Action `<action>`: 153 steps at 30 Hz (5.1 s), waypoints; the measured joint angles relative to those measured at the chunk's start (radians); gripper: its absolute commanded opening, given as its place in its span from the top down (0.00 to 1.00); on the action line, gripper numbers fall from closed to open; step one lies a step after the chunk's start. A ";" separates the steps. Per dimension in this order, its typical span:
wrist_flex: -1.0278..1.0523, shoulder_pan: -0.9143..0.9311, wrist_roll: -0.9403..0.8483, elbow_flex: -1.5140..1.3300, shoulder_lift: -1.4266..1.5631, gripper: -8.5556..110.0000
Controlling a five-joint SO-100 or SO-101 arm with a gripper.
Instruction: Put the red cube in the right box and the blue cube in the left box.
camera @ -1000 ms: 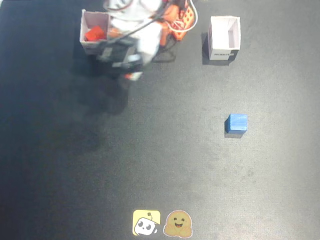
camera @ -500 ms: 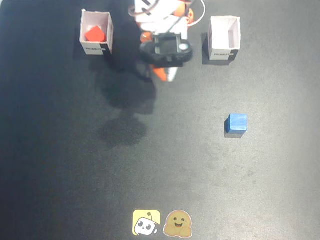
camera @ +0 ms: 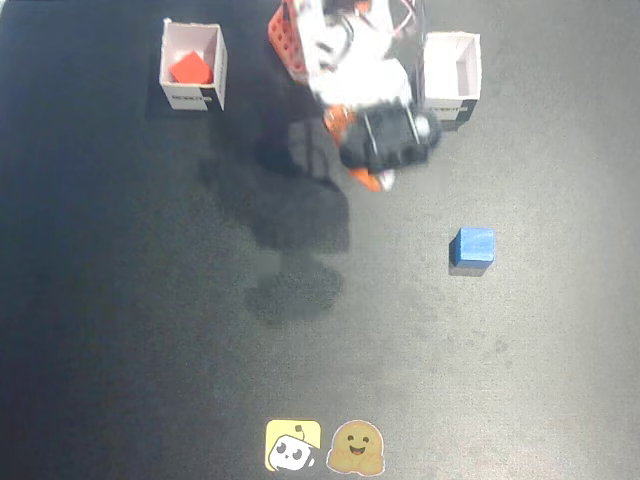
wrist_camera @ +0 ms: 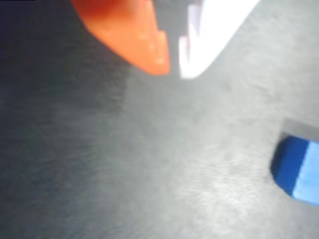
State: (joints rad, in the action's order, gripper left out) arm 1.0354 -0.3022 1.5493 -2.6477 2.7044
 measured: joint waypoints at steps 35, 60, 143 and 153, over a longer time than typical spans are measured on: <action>-0.368 -0.250 0.439 0.242 -0.733 0.82; -0.431 -0.368 0.597 0.339 -0.951 0.76; 0.255 -0.485 0.394 0.506 -0.673 0.84; 0.370 -0.684 0.462 0.506 -0.594 0.84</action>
State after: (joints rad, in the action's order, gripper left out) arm 1.4051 -0.9863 2.0110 -2.1414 2.1108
